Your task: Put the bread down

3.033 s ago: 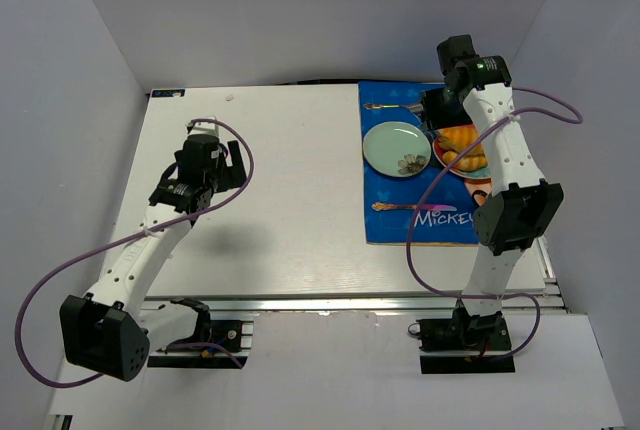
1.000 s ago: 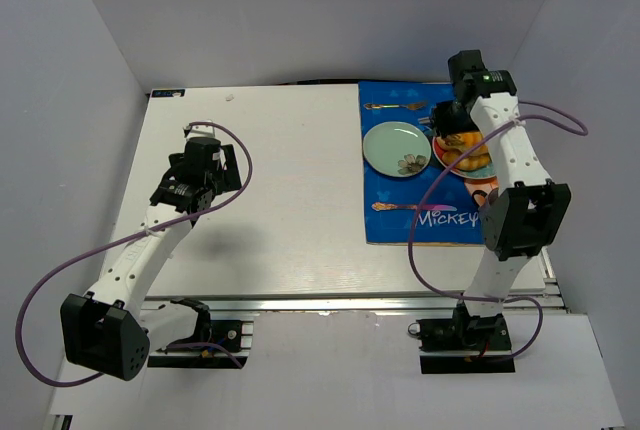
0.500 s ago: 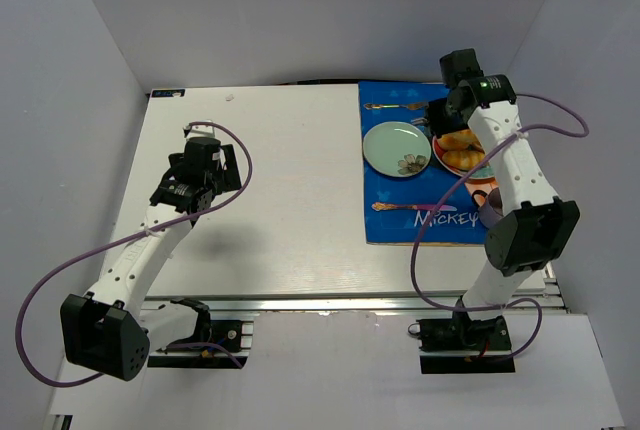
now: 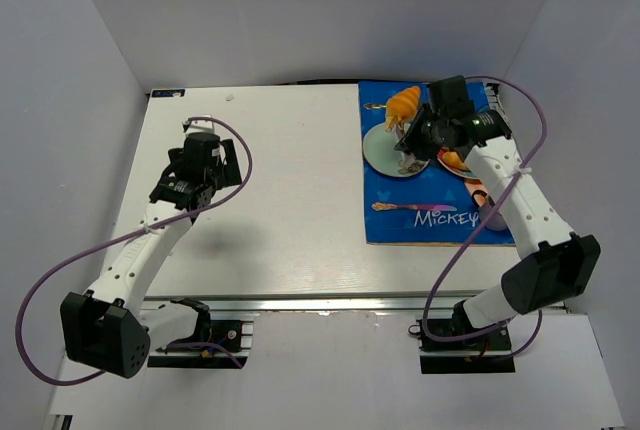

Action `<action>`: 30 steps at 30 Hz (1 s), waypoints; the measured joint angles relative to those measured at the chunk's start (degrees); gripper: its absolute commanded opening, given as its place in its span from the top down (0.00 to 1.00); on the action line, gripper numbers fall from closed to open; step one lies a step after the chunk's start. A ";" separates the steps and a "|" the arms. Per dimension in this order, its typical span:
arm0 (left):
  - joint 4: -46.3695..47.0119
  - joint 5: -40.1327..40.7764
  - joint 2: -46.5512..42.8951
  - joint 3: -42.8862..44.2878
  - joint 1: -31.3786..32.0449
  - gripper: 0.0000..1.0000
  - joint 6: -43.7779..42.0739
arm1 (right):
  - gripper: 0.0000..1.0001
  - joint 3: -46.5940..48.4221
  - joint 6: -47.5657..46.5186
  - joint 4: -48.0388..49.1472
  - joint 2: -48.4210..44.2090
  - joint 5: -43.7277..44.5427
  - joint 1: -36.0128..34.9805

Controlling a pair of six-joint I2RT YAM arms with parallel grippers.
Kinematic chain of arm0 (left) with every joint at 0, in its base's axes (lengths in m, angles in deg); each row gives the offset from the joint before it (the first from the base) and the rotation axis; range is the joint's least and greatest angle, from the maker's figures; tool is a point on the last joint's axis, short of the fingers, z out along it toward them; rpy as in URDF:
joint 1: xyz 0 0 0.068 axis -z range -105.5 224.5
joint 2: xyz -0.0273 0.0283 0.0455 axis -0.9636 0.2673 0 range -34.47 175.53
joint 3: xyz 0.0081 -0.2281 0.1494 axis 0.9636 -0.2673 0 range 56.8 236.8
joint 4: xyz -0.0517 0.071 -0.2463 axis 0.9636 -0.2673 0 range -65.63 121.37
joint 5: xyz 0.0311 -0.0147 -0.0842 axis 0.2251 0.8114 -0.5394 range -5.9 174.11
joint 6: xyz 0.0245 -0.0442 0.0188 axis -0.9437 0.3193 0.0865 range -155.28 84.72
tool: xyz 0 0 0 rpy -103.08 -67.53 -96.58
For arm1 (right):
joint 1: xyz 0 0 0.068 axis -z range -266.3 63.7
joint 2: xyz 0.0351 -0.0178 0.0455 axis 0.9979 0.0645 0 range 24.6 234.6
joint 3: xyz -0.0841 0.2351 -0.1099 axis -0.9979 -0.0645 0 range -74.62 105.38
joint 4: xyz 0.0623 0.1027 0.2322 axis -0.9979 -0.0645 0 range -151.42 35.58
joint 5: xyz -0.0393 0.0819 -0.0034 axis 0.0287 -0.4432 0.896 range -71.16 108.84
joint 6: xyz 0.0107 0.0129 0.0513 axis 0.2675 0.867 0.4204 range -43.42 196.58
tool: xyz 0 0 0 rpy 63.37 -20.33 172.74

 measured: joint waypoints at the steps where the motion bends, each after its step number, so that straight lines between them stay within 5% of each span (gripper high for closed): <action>1: 0.11 -0.07 0.24 0.33 0.02 0.02 -0.02 | 1.00 -1.29 -2.25 0.37 -1.07 -1.03 0.02; 10: 0.09 -0.28 0.83 2.23 0.00 0.02 0.28 | 1.00 -10.51 -15.13 -0.13 -6.69 -9.35 0.07; 30: -2.56 0.13 -0.35 2.25 0.02 0.02 2.78 | 1.00 -12.72 -15.89 -0.94 -1.90 -5.64 2.12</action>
